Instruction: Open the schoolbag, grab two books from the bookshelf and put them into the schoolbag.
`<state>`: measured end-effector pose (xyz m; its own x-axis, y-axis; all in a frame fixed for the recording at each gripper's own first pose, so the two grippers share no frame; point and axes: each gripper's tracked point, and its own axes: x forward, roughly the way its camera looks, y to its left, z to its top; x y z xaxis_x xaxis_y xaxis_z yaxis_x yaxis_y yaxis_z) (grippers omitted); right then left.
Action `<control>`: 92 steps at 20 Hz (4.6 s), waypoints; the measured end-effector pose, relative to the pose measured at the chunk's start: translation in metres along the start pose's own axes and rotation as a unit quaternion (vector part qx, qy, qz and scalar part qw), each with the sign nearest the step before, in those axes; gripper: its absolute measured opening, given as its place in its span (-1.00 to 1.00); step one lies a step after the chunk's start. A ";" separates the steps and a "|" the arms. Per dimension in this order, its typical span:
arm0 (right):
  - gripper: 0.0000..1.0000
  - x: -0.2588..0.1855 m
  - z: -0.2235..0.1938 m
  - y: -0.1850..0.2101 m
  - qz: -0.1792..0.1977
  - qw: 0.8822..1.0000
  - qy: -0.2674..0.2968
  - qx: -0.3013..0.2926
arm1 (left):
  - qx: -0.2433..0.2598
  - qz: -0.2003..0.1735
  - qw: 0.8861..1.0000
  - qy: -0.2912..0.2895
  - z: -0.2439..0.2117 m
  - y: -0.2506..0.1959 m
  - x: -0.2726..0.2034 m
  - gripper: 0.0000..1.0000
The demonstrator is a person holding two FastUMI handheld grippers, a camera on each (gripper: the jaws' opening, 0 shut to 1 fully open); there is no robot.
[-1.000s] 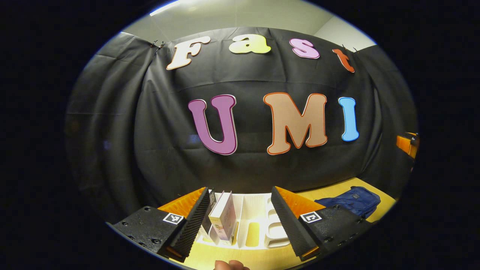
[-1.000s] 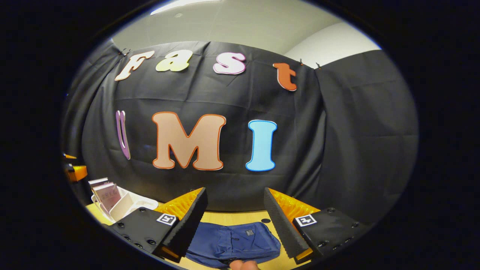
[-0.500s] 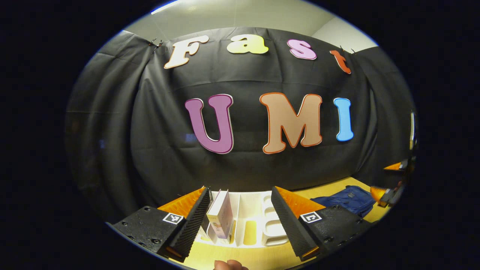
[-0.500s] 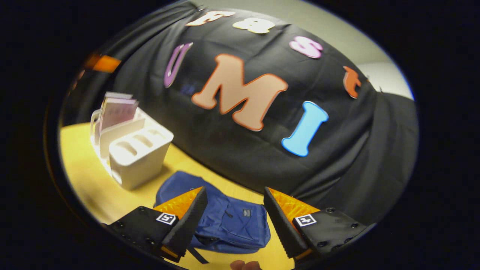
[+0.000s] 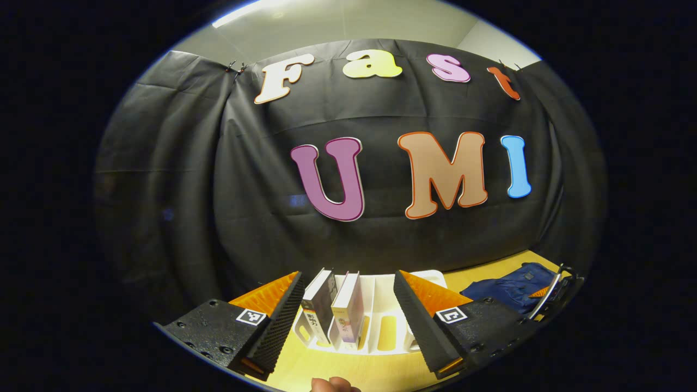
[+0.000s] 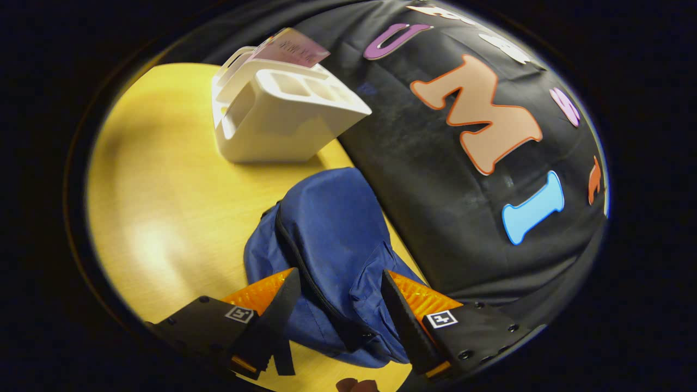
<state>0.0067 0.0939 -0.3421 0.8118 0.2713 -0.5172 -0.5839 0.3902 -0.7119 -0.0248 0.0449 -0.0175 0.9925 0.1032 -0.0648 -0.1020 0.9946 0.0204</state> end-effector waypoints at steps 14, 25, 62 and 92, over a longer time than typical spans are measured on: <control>0.54 0.041 0.023 0.038 0.075 0.992 -0.012 -0.100 | 0.006 0.034 0.999 0.015 -0.009 0.020 -0.015 0.94; -0.87 0.048 -0.001 0.055 0.119 0.986 0.072 -0.093 | 0.001 0.049 0.999 0.012 -0.011 0.027 -0.017 0.93; -0.94 0.005 -0.029 -0.129 0.009 0.777 0.047 0.628 | -0.034 -0.034 0.997 0.058 -0.049 -0.019 0.044 1.00; -0.96 0.007 -0.030 -0.129 0.000 0.715 0.059 0.696 | 0.096 -0.076 0.924 0.362 -0.188 -0.013 0.186 0.84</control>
<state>0.0875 0.0194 -0.2678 0.7570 0.2275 -0.6125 0.0574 0.9107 0.4091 0.1483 0.0534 -0.2172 0.6823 0.0140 -0.7310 0.1167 0.9849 0.1278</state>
